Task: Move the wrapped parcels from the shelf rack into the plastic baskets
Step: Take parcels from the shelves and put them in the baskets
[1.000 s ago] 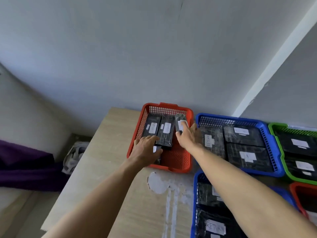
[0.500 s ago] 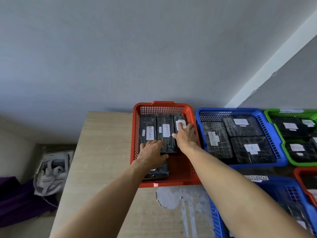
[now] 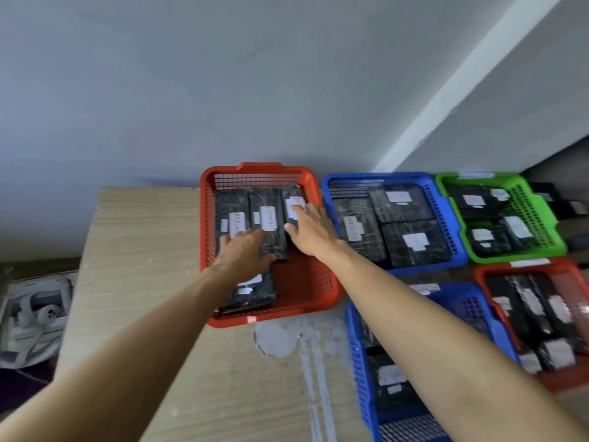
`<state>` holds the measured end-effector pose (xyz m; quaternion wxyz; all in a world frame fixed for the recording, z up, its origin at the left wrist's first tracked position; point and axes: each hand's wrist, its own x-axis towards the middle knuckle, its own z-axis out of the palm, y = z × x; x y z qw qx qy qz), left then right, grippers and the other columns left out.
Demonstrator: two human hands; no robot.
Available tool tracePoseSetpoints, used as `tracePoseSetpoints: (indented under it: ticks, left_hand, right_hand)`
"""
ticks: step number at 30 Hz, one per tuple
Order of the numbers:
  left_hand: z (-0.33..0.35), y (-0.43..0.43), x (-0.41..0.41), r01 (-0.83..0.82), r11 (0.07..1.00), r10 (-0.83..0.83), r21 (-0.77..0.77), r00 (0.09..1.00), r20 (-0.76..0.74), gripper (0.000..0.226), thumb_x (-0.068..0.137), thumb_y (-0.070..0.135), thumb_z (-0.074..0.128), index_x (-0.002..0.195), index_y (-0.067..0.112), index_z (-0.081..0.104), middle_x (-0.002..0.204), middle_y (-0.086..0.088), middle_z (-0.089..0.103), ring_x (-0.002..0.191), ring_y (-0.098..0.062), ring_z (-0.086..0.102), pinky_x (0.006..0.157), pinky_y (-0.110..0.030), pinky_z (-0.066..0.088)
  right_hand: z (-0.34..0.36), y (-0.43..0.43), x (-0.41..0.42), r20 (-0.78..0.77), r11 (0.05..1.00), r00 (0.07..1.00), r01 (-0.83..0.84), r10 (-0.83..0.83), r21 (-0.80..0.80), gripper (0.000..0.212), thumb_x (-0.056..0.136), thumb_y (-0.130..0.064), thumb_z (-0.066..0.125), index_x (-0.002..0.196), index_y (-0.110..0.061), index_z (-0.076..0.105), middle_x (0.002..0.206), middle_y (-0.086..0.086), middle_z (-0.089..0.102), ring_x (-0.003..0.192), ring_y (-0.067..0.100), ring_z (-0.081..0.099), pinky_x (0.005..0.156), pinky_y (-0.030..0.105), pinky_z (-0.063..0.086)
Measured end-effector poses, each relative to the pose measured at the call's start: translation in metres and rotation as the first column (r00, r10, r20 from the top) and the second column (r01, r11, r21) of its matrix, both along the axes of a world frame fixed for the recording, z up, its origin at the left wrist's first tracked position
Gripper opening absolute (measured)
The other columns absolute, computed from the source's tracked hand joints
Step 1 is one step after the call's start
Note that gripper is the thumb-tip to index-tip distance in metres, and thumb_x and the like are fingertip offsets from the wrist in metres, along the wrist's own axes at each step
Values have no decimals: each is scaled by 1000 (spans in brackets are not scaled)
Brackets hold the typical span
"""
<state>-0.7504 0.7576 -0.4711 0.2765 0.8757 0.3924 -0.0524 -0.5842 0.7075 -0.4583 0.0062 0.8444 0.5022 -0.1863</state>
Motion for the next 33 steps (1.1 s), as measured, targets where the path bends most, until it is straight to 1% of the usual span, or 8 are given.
tracePoseSetpoints:
  ticks: [4, 7, 12, 19, 22, 25, 28, 33]
  left_hand:
    - [20, -7, 2, 9, 1000, -10, 12, 997, 70, 57, 88, 43, 61, 137, 21, 44, 137, -2, 52, 125, -23, 48, 107, -47, 29]
    - [42, -29, 8, 45, 997, -52, 55, 991, 122, 58, 88, 44, 61, 139, 21, 43, 142, -2, 48, 130, -22, 45, 109, -45, 24]
    - [81, -87, 18, 97, 964, -154, 247, 963, 222, 54, 88, 40, 62, 136, 21, 46, 139, -1, 51, 129, -20, 44, 110, -44, 22]
    - [116, -206, 80, 140, 887, -275, 441, 926, 259, 55, 86, 40, 66, 135, 20, 50, 138, 1, 53, 130, -20, 46, 108, -48, 28]
    - [128, -266, 116, 121, 868, -295, 481, 906, 304, 52, 85, 37, 69, 131, 17, 55, 132, -1, 58, 124, -22, 52, 106, -50, 30]
    - [136, -322, 154, 127, 857, -328, 499, 881, 340, 50, 83, 33, 72, 127, 15, 58, 126, -2, 62, 118, -24, 56, 102, -50, 33]
    - [142, -370, 194, 165, 853, -371, 495, 860, 351, 50, 84, 35, 70, 128, 17, 56, 129, 0, 60, 121, -24, 54, 103, -49, 34]
    - [150, -430, 258, 309, 842, -458, 441, 843, 283, 54, 87, 45, 63, 135, 24, 50, 135, 3, 54, 125, -20, 49, 104, -39, 27]
  right_hand:
    - [22, -32, 11, -137, 993, 984, -106, 112, 45, 60, 96, -42, 54, 148, -19, 35, 149, 7, 34, 140, 27, 27, 111, 44, 31]
    - [36, -66, 25, -156, 994, 983, -94, 101, 48, 62, 96, -42, 55, 150, -25, 30, 158, 8, 21, 149, 26, 6, 119, 46, 17]
    - [71, -146, 45, -77, 977, 988, -122, 137, 176, 60, 97, -42, 52, 151, -27, 29, 161, 3, 17, 150, 22, -3, 119, 45, 0]
    - [120, -280, 85, 53, 944, 982, -188, 180, 270, 59, 97, -43, 51, 151, -29, 30, 162, 0, 12, 150, 23, -4, 118, 45, -6]
    - [136, -341, 112, 120, 931, 980, -187, 156, 314, 58, 97, -42, 51, 150, -29, 31, 161, -4, 17, 150, 22, 2, 119, 47, -4]
    - [144, -402, 147, 96, 922, 989, -137, 109, 362, 55, 96, -40, 53, 147, -29, 36, 157, -5, 27, 148, 20, 13, 119, 48, -1]
    - [147, -458, 182, 71, 932, 994, -103, 84, 347, 54, 95, -37, 54, 146, -28, 39, 153, -4, 33, 145, 17, 22, 117, 47, 11]
    - [155, -531, 230, -35, 937, 999, -20, 34, 350, 49, 95, -26, 57, 142, -23, 44, 148, -4, 42, 137, 14, 37, 109, 35, 30]
